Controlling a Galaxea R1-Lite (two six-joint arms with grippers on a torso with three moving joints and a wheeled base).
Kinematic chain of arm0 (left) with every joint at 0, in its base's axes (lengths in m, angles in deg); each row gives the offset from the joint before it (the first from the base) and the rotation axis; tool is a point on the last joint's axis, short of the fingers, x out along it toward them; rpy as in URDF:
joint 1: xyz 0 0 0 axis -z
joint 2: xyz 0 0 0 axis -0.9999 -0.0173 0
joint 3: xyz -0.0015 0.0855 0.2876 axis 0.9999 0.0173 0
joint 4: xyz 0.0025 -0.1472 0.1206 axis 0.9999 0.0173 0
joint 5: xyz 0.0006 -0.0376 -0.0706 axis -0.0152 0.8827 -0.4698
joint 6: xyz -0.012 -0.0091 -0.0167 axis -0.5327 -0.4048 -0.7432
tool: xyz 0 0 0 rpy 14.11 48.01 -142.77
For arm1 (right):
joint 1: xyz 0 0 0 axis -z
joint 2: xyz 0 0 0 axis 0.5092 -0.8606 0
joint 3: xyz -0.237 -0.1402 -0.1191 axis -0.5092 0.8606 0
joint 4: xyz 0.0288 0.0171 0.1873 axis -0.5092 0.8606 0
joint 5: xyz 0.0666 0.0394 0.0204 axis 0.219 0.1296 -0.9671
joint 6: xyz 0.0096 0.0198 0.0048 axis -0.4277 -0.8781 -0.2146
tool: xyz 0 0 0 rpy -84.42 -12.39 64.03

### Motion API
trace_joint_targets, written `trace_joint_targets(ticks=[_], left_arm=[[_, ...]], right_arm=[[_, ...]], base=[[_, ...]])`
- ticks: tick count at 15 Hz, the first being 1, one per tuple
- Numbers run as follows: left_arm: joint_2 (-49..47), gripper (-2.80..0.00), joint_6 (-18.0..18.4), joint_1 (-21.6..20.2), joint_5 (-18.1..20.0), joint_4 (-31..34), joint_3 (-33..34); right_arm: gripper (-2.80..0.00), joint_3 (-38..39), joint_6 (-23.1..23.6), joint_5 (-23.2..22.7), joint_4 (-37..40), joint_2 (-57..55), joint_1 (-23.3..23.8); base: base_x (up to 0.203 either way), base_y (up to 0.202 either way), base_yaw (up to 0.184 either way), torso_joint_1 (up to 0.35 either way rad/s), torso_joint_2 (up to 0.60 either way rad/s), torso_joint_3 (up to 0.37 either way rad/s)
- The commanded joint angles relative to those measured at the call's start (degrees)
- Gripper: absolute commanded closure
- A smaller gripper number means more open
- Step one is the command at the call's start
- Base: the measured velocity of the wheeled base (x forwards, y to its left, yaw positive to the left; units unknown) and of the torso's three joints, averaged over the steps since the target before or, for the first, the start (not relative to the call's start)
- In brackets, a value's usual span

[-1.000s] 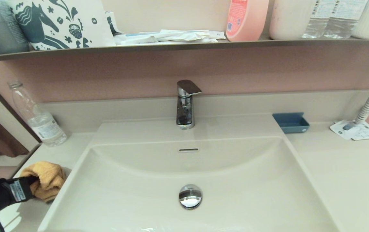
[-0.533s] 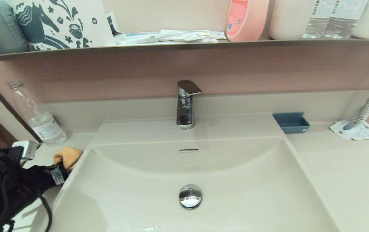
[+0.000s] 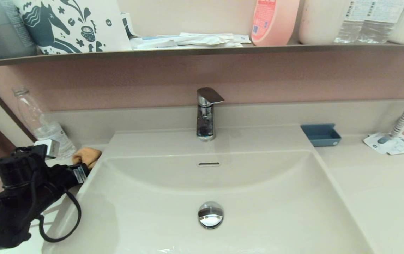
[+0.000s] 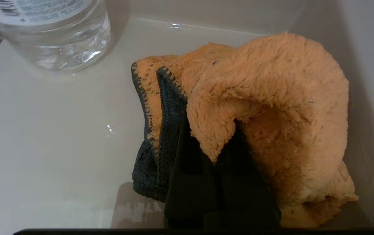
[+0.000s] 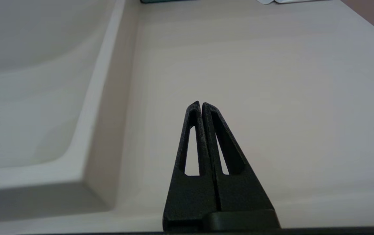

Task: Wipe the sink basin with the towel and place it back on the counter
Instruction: Wipe the sink

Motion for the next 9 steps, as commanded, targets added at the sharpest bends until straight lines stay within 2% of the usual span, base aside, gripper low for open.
trace_joint_targets(ticks=[1,5,7,9], left_arm=[[-0.4,0.00,0.0,-0.1,0.5,1.9,-2.7],[1.2,0.00,0.1,-1.7,1.9,8.9,-7.5],[5.7,0.00,0.1,-2.2,3.6,17.5,-9.8],[9.4,0.00,0.1,-4.6,5.8,25.3,-13.0]], right_arm=[[0.00,0.0,0.1,0.0,0.0,0.0,0.0],[0.00,0.0,0.0,0.0,0.0,0.0,0.0],[0.00,0.0,0.0,0.0,0.0,0.0,0.0],[0.00,0.0,0.0,0.0,0.0,0.0,0.0]], base=[[0.000,0.000,0.000,0.000,0.00,0.000],[0.000,0.000,0.000,0.000,0.00,0.000],[0.000,0.000,0.000,0.000,0.00,0.000],[0.000,0.000,0.000,0.000,0.00,0.000]])
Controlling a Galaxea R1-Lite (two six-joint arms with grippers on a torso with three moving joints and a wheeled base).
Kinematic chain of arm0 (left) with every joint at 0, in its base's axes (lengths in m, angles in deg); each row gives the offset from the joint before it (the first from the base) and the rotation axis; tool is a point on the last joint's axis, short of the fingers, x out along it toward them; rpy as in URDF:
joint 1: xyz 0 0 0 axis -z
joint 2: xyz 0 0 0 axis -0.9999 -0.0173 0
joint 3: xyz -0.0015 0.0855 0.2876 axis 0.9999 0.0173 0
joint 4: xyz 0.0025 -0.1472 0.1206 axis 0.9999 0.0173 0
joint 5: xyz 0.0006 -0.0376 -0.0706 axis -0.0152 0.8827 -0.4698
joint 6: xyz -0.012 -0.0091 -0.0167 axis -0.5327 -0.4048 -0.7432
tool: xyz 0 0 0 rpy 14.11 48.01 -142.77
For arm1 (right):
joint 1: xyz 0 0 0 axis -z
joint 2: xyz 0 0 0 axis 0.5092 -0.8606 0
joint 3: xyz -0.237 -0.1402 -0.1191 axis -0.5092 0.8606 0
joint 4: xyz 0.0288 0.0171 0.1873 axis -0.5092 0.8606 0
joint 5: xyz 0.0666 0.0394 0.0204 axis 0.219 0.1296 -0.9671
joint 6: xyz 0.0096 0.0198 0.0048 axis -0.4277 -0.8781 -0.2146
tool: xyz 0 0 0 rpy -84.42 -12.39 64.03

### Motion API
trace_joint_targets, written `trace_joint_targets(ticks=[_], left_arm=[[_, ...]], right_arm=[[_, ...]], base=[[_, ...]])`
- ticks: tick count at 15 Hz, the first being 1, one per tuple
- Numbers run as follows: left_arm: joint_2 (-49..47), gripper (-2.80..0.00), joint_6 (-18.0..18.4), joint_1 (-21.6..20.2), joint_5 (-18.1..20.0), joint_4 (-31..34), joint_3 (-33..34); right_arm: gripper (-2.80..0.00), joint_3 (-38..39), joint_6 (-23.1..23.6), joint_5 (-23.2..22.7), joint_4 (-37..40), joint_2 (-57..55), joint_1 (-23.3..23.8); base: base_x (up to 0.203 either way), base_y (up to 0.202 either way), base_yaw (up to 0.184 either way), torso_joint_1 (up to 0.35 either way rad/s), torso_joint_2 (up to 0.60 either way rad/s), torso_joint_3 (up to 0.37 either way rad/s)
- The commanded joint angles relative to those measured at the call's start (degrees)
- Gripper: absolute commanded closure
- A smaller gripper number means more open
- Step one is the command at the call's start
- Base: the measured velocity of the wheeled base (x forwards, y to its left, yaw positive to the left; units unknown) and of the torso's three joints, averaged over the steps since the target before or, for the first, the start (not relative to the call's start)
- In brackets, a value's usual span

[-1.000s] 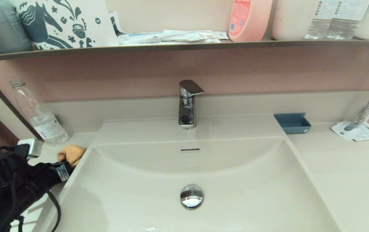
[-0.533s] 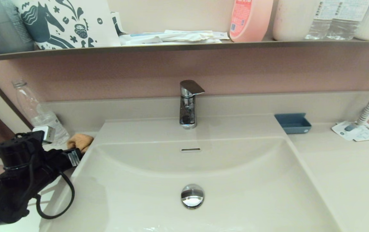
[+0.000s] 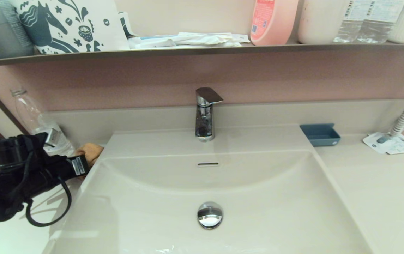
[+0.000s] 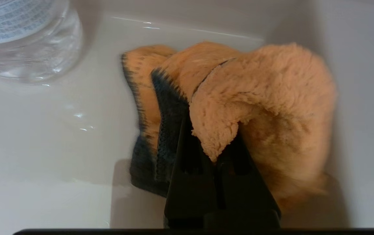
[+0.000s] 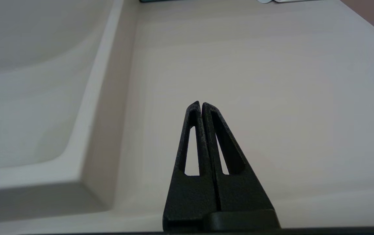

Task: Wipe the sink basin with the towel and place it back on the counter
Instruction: Wipe the sink

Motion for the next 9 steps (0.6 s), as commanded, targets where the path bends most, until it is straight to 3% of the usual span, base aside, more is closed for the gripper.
trace_joint_targets(ticks=[1,6,9], left_arm=[[4.7,0.00,0.1,-2.4,0.9,3.4,-1.3],[9.6,0.00,2.4,-12.1,7.4,6.9,2.9],[9.9,0.00,5.7,-14.7,10.1,15.4,-0.1]], right_arm=[[0.00,0.0,-0.1,0.0,0.0,0.0,0.0],[0.00,0.0,-0.1,0.0,0.0,0.0,0.0],[0.00,0.0,0.0,0.0,0.0,0.0,0.0]], base=[[0.000,0.000,0.000,0.000,0.00,0.000],[0.000,0.000,0.000,0.000,0.00,0.000],[0.000,0.000,0.000,0.000,0.00,0.000]])
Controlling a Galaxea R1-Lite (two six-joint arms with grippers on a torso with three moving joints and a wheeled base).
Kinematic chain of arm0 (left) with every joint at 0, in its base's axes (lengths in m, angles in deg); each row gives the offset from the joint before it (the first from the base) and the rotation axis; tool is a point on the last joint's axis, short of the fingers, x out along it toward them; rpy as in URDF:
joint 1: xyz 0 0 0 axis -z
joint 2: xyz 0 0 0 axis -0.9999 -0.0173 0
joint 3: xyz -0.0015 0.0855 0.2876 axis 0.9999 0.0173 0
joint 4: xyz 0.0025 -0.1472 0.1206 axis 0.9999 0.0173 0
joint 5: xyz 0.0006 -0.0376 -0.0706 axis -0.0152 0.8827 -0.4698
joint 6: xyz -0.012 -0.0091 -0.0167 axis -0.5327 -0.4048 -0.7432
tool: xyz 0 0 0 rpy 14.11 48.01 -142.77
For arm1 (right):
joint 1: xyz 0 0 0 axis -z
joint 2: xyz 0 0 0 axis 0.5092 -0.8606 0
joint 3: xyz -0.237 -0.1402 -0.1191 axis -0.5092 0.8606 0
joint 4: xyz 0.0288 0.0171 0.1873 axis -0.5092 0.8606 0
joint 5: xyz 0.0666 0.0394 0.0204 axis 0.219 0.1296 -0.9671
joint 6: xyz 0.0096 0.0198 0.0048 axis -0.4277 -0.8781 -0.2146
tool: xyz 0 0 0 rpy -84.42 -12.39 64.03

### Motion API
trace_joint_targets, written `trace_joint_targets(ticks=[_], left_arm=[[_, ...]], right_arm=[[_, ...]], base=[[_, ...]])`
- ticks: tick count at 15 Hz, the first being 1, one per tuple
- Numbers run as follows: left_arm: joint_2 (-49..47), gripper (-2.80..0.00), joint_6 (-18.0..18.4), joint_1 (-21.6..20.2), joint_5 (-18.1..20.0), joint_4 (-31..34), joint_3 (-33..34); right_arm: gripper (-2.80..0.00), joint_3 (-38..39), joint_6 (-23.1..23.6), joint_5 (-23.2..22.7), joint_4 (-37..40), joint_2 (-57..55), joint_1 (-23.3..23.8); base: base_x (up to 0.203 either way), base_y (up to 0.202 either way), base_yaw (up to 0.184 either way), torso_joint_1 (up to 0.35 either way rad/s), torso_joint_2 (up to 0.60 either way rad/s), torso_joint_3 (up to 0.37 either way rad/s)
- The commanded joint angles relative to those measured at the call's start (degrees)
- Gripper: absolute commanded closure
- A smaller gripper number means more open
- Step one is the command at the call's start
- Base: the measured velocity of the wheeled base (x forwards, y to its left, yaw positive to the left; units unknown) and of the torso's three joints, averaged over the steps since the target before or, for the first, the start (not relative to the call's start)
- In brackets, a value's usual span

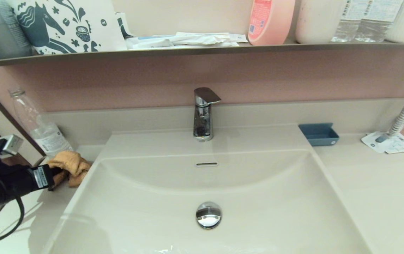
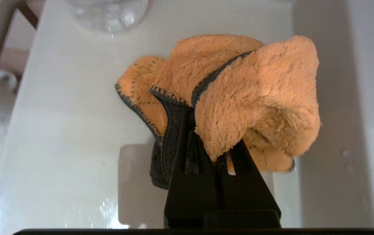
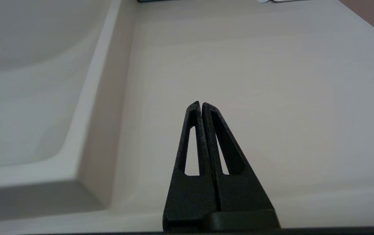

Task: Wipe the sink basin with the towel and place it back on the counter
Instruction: Wipe the sink

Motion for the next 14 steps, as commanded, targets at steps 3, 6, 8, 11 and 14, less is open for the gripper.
trace_joint_targets(ticks=[3,6,8,11,14], left_arm=[[1.1,0.00,1.7,0.5,0.2,12.6,-5.7],[-2.3,0.00,3.9,1.9,0.4,13.8,-6.1],[-4.9,0.00,3.7,3.1,0.5,13.5,-6.1],[-9.7,0.00,3.3,4.1,0.1,6.9,-7.9],[-13.0,0.00,2.3,5.4,-1.1,6.2,-14.3]], right_arm=[[0.00,0.0,0.0,0.0,0.0,0.0,0.0],[0.00,0.0,-0.1,0.0,-0.1,0.0,0.0],[0.00,0.0,0.0,0.0,0.0,0.0,0.0],[0.00,0.0,-0.1,0.0,0.0,0.0,0.0],[0.00,0.0,-0.1,0.0,0.0,0.0,0.0]], base=[[0.000,0.000,0.000,0.000,0.00,0.000],[0.000,0.000,0.000,0.000,0.00,0.000],[0.000,0.000,0.000,0.000,0.00,0.000],[0.000,0.000,0.000,0.000,0.00,0.000],[0.000,0.000,0.000,0.000,0.00,0.000]])
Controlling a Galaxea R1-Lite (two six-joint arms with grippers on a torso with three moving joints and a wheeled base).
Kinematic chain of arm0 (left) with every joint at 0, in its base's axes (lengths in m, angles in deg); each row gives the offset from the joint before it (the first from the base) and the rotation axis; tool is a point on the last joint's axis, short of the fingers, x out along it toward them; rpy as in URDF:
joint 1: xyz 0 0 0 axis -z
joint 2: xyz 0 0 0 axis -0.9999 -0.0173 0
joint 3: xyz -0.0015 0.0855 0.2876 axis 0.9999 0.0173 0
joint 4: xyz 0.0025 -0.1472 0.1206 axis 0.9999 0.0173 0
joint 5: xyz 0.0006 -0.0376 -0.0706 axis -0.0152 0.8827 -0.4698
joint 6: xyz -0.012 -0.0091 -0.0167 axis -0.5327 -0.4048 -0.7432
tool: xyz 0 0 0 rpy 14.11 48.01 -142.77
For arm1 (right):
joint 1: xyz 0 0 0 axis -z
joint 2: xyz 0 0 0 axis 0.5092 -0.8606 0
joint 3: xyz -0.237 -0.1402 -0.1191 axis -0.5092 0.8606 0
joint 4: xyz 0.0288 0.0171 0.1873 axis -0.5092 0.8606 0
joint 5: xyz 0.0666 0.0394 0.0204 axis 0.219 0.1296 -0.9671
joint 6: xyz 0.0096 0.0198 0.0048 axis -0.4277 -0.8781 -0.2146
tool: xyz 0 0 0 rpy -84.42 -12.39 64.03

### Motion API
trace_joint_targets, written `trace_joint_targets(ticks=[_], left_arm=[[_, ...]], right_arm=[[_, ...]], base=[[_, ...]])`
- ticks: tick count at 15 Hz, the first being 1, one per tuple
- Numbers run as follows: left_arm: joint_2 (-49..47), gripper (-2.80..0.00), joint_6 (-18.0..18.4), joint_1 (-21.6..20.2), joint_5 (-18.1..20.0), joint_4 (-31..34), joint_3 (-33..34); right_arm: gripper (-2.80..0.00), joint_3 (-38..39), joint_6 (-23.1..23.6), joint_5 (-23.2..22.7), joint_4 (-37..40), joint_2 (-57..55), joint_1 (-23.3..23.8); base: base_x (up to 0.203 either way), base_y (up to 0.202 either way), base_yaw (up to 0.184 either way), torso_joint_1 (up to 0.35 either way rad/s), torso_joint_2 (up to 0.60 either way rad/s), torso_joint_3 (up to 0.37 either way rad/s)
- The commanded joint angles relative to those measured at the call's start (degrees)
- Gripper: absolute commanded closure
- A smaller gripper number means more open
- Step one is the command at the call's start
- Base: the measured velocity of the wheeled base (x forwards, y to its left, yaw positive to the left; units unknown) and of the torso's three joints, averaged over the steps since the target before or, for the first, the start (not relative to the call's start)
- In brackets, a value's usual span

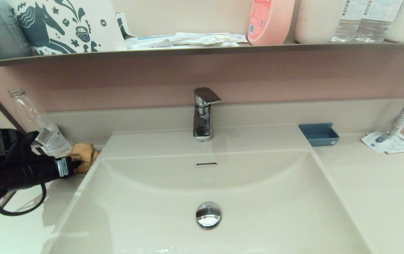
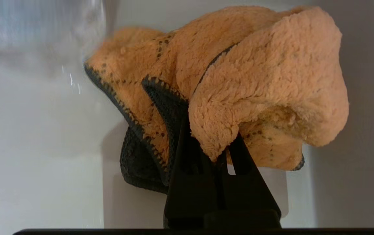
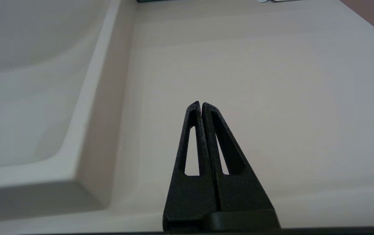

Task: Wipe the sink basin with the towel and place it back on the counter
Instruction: Wipe the sink

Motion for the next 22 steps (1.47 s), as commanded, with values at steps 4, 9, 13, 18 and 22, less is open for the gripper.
trace_joint_targets(ticks=[4,9,13,18,22], left_arm=[[-6.1,0.00,-0.2,1.1,-0.4,-0.2,-8.1],[-5.5,0.00,-0.2,1.0,-1.2,4.3,-12.3],[0.6,0.00,0.1,-1.5,-0.9,6.7,-6.0],[6.5,0.00,2.4,-6.4,-0.4,8.7,3.8],[10.4,0.00,7.5,-13.8,-0.4,11.0,10.3]], right_arm=[[0.00,0.0,0.0,0.0,-0.1,0.0,0.0],[0.00,0.0,0.0,0.0,0.0,0.0,0.0],[0.00,0.0,0.0,0.0,0.0,0.0,0.0],[0.00,0.0,0.0,0.0,-0.1,0.0,0.0],[0.00,0.0,0.0,0.0,0.0,0.0,0.0]], base=[[0.000,0.000,0.000,0.000,0.00,0.000],[0.000,0.000,0.000,0.000,0.00,0.000],[0.000,0.000,0.000,0.000,0.00,0.000],[0.000,0.000,0.000,0.000,0.00,0.000],[0.000,0.000,0.000,0.000,0.00,0.000]])
